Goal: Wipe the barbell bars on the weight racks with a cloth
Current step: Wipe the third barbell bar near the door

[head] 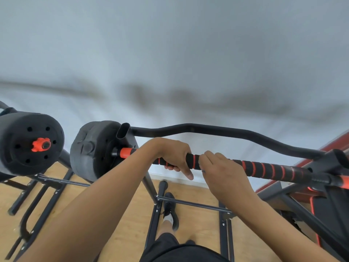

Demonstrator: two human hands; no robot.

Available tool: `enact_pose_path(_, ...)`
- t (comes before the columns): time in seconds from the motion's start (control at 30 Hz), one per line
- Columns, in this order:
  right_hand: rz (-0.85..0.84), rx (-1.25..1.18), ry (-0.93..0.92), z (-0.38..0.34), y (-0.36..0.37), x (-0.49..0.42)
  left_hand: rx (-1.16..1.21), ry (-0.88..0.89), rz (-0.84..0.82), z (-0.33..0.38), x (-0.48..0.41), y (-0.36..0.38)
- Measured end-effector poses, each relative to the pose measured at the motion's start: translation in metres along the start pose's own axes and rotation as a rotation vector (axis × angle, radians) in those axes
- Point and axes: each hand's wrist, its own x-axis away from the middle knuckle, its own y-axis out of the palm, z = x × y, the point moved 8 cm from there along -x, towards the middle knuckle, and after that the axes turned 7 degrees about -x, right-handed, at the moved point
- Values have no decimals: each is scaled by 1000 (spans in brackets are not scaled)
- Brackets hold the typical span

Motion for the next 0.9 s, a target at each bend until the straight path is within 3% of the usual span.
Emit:
enact_pose_path(0.13,8,-124,28,6,-2,15,-15,-11,62,-1,0,-1)
enact_pose_path(0.3,115,-387,187,40,-23,-4,-29,-40,10,1,2,-3)
enact_pose_path(0.47,-136,-304,329,48,-2,-29,-4,-60,-43,-2,0,-2)
enact_pose_path(0.67,-65,-156,208,26,-5,-16,17,-59,-102,0,1,-1)
enact_pose_path(0.9,-135,-327,283,22,-8,12,-19,-30,-31,-3,-3,-1)
